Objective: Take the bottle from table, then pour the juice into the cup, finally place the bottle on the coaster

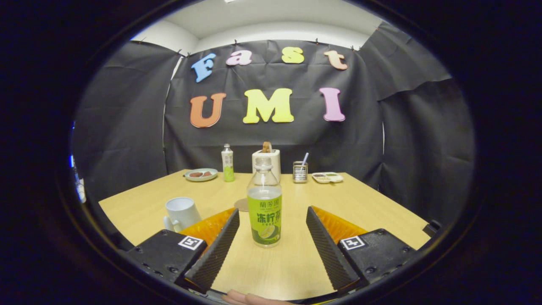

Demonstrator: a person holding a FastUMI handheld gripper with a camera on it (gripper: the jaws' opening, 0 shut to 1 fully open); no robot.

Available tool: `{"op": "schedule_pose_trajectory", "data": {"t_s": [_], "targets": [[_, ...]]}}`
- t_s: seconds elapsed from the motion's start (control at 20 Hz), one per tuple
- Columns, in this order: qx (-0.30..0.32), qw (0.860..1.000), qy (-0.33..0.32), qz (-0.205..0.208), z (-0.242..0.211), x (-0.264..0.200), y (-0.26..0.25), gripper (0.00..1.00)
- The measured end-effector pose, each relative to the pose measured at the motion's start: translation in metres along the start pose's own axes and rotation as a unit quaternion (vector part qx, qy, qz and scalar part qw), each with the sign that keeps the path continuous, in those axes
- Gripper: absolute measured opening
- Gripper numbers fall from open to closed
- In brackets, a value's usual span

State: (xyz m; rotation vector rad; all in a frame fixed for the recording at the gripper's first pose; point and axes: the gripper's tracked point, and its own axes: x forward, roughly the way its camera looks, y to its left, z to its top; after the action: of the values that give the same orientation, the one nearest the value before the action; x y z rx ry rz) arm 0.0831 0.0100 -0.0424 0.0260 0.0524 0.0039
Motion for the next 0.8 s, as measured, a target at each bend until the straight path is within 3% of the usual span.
{"op": "schedule_pose_trajectory", "data": {"t_s": [0.4, 0.8], "targets": [[-0.026, 0.999, -0.027, -0.011, 0.0, 0.058, 0.014, 1.0], [0.002, 1.0, 0.005, -0.018, -0.021, 0.099, 0.01, 1.0]]}}
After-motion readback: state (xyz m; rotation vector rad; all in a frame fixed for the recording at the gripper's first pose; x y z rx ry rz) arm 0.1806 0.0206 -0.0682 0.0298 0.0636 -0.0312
